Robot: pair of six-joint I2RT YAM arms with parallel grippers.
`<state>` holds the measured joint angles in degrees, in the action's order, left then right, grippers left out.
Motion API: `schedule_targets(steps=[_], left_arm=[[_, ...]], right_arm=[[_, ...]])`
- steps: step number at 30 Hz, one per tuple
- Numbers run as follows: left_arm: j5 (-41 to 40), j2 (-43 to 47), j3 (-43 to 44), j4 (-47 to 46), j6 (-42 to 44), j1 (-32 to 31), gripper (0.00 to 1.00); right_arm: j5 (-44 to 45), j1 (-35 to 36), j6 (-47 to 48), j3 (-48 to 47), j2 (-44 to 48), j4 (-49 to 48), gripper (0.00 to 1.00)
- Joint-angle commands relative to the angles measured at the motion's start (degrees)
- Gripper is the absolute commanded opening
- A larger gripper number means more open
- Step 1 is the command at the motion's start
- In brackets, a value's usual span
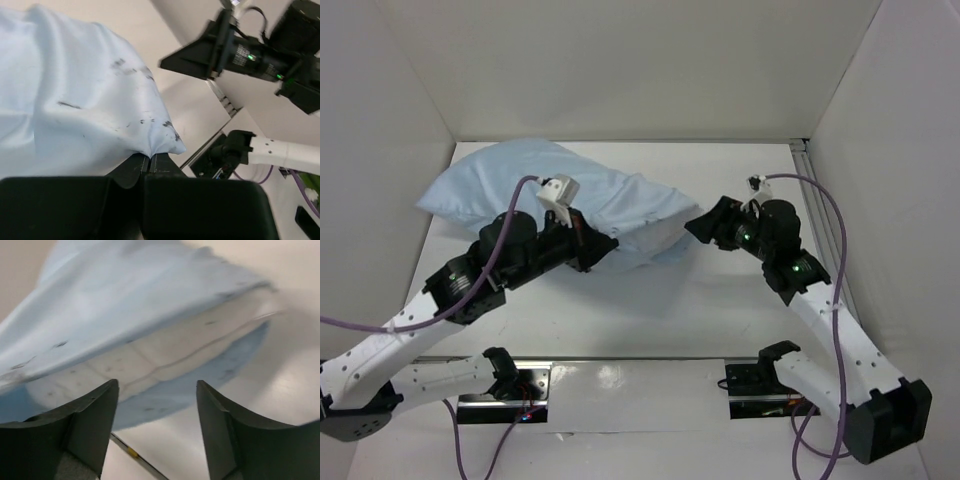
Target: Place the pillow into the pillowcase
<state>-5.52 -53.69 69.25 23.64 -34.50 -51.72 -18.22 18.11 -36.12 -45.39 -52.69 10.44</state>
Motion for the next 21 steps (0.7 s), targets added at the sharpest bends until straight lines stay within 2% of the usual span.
schedule_targets(steps=[1,3,4,6,8,13,16,17,21], left_arm=[[-7.91,4.73,-2.98,3.51,-5.56,1.19,0.0],[-9.68,7.01,-4.29,5.62,-7.24,1.19,0.0],[-10.3,7.72,-4.3,6.24,-7.77,1.19,0.0],[-11.0,8.86,-4.3,6.24,-8.3,1.71,0.0],[-11.0,8.87,-2.81,6.24,-7.61,1.71,0.0],[-11.0,6.14,0.96,7.65,-6.37,1.71,0.0],[-11.62,4.92,1.58,8.18,-5.84,1.71,0.0],[-12.14,4.91,1.59,8.18,-5.84,1.71,0.0],[-12.15,4.21,2.64,8.18,-5.31,1.71,0.0]], right_arm=[[6.51,-0.96,-0.78,4.77,4.07,9.77,0.68],[10.82,-1.49,-2.81,8.18,5.48,9.78,0.58],[10.83,-1.5,-3.34,9.34,4.71,7.52,0.5],[7.17,-1.5,-3.34,11.36,0.77,5.31,0.43],[4.87,-1.5,-3.96,12.95,-1.44,1.01,0.43],[3.19,-0.18,-4.49,20.05,-1.99,-5.94,0.56],[-1.88,0.52,-7.29,26.02,-2.94,-13.75,0.61],[-3.21,0.52,-8.17,27.27,-3.56,-19.78,0.61],[-4.81,0.52,-12.13,29.65,-7.86,-31.42,0.64]])
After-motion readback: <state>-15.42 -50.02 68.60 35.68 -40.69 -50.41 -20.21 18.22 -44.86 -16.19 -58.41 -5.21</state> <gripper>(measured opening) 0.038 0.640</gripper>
